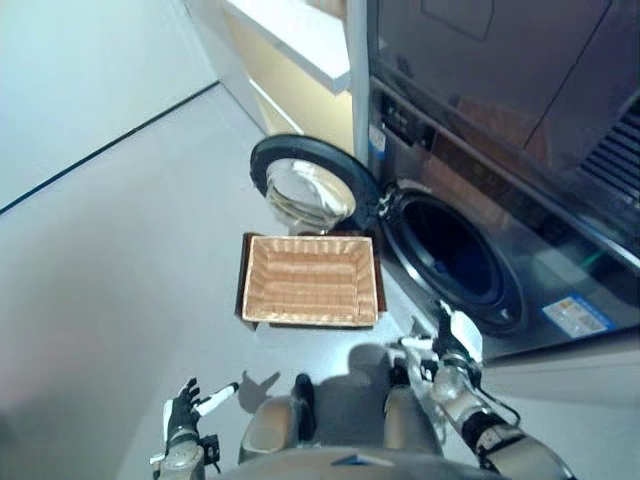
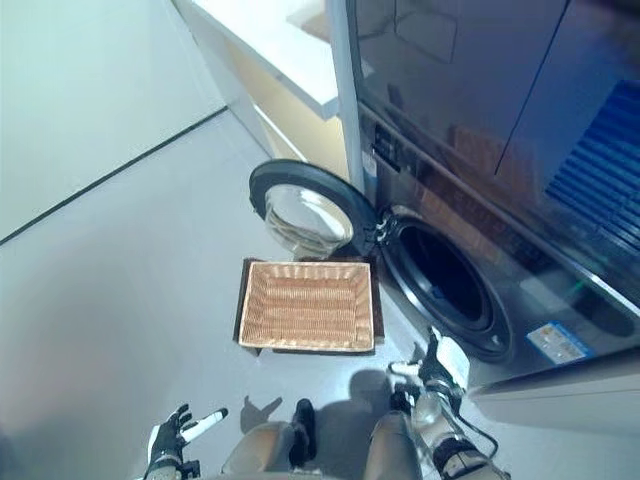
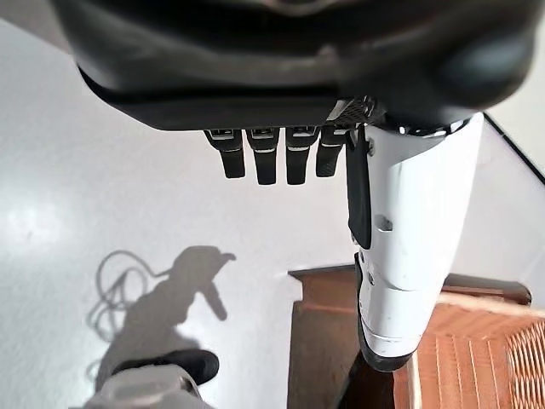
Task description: Pick up the clothes and place them into the washing machine
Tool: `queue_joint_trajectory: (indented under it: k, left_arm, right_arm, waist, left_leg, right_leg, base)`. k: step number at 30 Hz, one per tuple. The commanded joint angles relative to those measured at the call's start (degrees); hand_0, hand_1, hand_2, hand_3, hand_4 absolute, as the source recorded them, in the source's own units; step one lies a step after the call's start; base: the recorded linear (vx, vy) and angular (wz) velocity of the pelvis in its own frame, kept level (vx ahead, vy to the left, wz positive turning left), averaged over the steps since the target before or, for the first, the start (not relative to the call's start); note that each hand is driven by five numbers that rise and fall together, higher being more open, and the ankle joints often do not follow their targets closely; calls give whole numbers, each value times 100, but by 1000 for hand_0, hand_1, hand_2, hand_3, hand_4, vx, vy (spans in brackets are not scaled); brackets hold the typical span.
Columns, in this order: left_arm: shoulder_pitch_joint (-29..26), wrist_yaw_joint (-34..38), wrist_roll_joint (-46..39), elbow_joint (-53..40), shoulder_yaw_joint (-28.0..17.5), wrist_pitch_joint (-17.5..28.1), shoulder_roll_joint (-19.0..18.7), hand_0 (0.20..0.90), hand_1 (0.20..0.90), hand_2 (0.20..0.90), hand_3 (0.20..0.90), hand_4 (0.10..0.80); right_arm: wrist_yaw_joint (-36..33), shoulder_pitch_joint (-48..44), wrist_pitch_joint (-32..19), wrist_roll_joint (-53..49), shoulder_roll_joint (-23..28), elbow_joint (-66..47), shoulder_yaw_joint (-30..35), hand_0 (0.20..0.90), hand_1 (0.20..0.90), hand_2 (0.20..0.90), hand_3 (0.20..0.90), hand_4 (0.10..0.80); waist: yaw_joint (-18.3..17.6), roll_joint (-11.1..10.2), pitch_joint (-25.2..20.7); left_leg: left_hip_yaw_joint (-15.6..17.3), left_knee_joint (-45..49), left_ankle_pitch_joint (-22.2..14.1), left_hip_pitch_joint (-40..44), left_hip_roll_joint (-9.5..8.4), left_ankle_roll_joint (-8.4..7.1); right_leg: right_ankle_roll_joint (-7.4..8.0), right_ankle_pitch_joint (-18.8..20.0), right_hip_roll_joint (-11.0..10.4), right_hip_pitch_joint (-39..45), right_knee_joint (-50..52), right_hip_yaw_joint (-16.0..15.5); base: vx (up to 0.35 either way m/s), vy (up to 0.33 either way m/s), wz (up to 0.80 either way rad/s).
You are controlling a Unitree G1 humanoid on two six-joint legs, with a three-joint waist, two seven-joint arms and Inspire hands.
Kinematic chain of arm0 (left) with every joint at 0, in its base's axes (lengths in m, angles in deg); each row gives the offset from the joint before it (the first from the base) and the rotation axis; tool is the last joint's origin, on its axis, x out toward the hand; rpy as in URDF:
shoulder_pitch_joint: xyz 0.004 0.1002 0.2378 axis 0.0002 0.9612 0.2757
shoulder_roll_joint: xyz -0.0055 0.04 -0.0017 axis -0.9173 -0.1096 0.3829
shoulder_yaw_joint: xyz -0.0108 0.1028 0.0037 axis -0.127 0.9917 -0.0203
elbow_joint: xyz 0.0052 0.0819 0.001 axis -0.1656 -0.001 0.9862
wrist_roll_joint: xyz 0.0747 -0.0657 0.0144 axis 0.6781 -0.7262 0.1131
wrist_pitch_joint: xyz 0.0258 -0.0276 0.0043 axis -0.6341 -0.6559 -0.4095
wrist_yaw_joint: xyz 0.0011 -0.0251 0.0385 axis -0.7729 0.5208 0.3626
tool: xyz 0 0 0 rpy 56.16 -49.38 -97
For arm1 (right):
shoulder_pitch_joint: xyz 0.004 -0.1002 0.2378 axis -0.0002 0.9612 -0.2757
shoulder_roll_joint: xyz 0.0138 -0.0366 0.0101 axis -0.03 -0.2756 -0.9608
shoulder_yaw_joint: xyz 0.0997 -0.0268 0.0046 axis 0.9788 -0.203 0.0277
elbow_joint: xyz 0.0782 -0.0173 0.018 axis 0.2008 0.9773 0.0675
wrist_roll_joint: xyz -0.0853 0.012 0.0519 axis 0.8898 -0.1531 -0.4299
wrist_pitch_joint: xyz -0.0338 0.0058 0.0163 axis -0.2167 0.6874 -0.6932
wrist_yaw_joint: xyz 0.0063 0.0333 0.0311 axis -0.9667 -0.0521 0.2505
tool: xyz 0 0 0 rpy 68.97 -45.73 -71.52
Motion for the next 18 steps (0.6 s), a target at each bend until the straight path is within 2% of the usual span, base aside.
queue_joint_trajectory:
  k: [1,4,10,18]
  left_arm:
    - [-304,194,337,124,6,51,-351,900,900,900,900,800]
    - [-321,70,633,280,131,-19,-354,900,900,900,900,800]
    - [-320,-223,1058,550,252,-182,-349,900,900,900,900,800]
    - [-351,-365,1077,754,255,-291,-238,900,900,900,900,800]
  right_arm:
    - [172,-293,-258,319,10,-157,53,900,900,900,900,800]
    - [537,-85,-234,419,4,122,-62,900,900,900,900,800]
    - [953,342,-204,751,-39,402,-150,900,900,900,900,800]
    - [1316,889,-116,605,-309,944,42,900,900,900,900,800]
  waist:
    - [87,-83,-90]
    - [67,-173,-310]
    - [-41,-310,-668]
    - [-181,-484,-964]
  left_leg:
    - [135,-13,110,121,-167,-139]
    - [88,-384,234,457,-203,-165]
    - [136,-1000,389,978,-264,-147]
    - [153,-1424,545,1260,-228,-167]
  right_leg:
    - [56,-131,-131,776,-376,56]
    - [106,-19,-168,1107,-690,-66]
    - [221,292,-218,1587,-1306,-107]
    - [254,524,-226,1880,-1746,-209]
  base:
    - [73,-107,6]
    - [72,-96,5]
    - [42,-64,9]
    - [6,-44,2]
